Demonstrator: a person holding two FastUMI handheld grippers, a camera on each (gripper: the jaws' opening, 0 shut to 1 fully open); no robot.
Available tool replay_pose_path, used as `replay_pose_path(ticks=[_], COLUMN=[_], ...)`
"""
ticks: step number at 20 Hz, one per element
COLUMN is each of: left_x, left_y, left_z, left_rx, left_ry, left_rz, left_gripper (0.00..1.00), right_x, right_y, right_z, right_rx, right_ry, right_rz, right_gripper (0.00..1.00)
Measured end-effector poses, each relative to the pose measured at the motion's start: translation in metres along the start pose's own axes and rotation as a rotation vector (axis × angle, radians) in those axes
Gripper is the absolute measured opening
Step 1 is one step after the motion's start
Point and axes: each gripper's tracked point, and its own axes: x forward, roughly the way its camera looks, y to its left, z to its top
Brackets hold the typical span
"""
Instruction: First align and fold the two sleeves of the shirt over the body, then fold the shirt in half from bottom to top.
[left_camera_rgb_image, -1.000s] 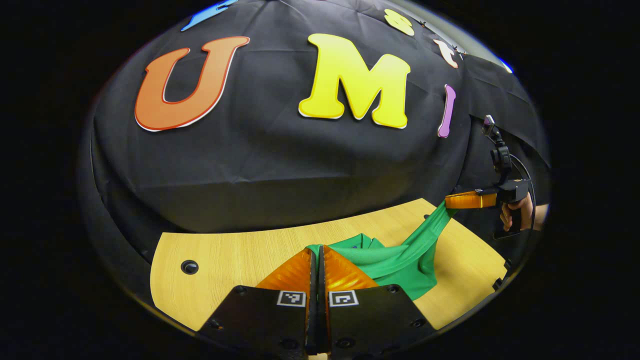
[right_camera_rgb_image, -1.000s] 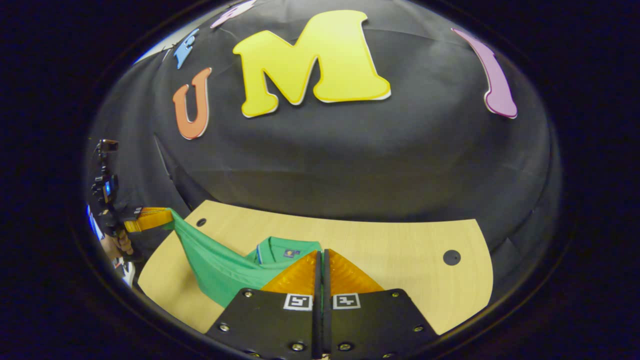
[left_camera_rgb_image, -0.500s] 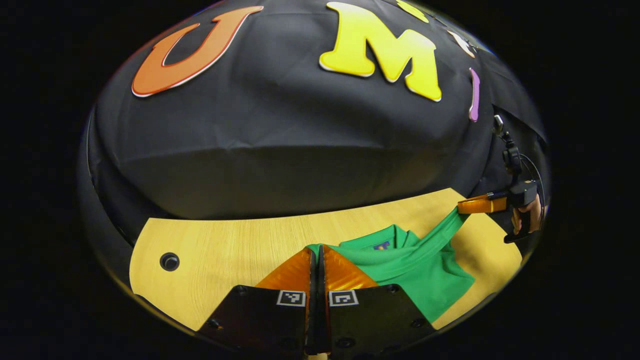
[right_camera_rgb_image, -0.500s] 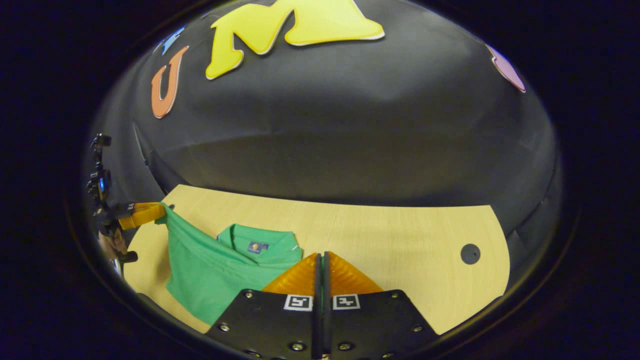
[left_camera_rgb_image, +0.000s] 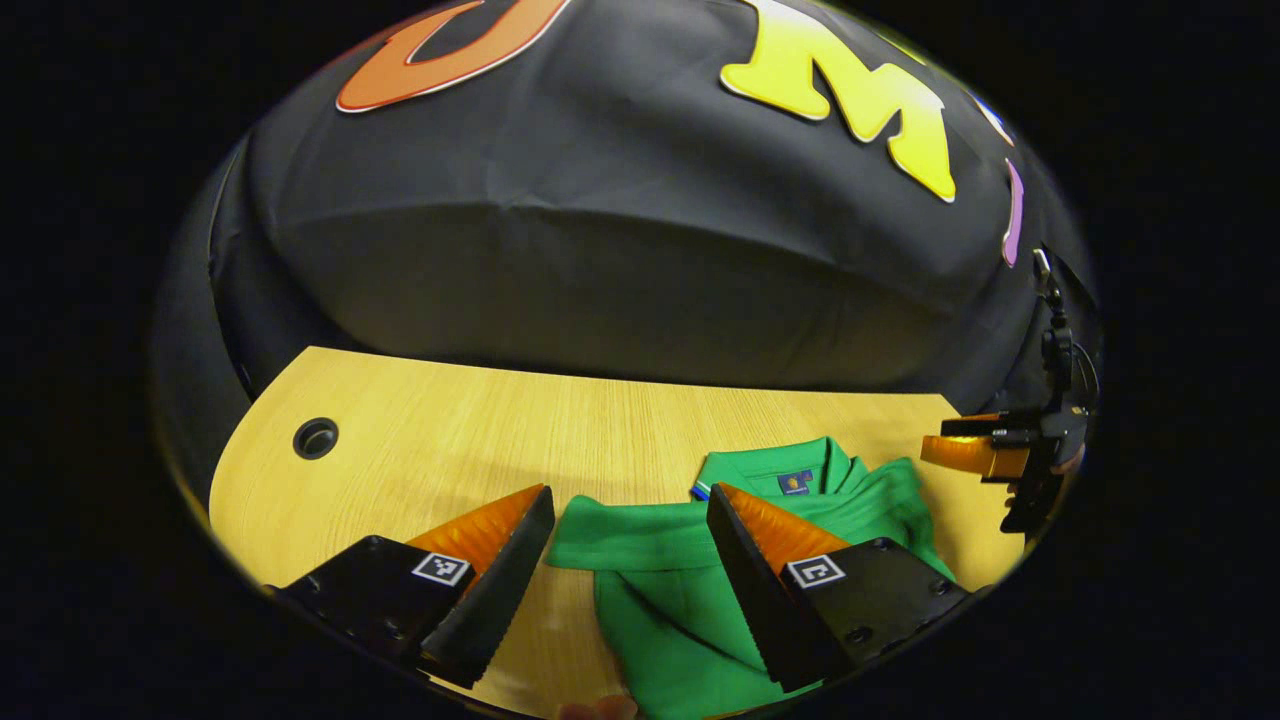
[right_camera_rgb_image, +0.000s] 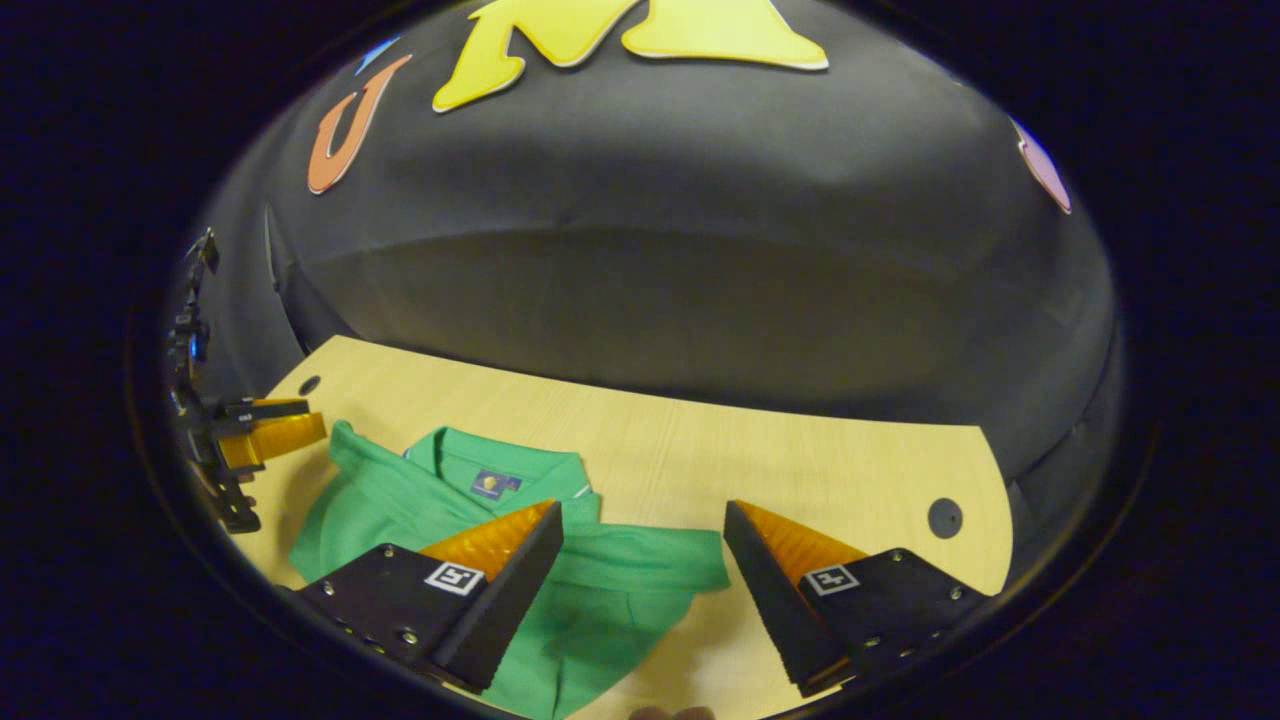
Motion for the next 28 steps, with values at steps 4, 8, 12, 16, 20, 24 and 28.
replay_pose_path(ticks=[4, 8, 12, 16, 20, 24, 28], left_x=[-0.039, -0.096, -0.173, -0.263, -0.334, -0.382, -0.411], left_y=[0.003, -0.016, -0.042, -0.063, -0.089, -0.105, -0.115], left_z=[0.014, 0.044, 0.09, 0.127, 0.135, 0.129, 0.116], left_rx=[-0.006, 0.05, 0.094, 0.157, 0.174, 0.154, 0.179], left_ry=[-0.037, -0.12, -0.254, -0.404, -0.495, -0.549, -0.567], left_rz=[0.044, 0.044, 0.069, 0.139, 0.165, 0.176, 0.179], left_gripper=[0.99, 0.99, 0.99, 0.98, 0.98, 1.0, 1.0], right_x=[-0.032, -0.087, -0.169, -0.27, -0.354, -0.41, -0.44], right_y=[-0.001, 0.009, 0.034, 0.059, 0.072, 0.098, 0.122], right_z=[0.007, 0.025, 0.05, 0.066, 0.072, 0.059, 0.039], right_rx=[0.038, 0.06, 0.05, 0.063, 0.036, 0.015, 0.015], right_ry=[-0.041, -0.105, -0.215, -0.359, -0.498, -0.554, -0.567], right_rz=[-0.024, -0.025, -0.012, -0.058, -0.133, -0.132, -0.095], right_gripper=[0.99, 0.99, 0.98, 0.98, 0.98, 0.98, 0.98])
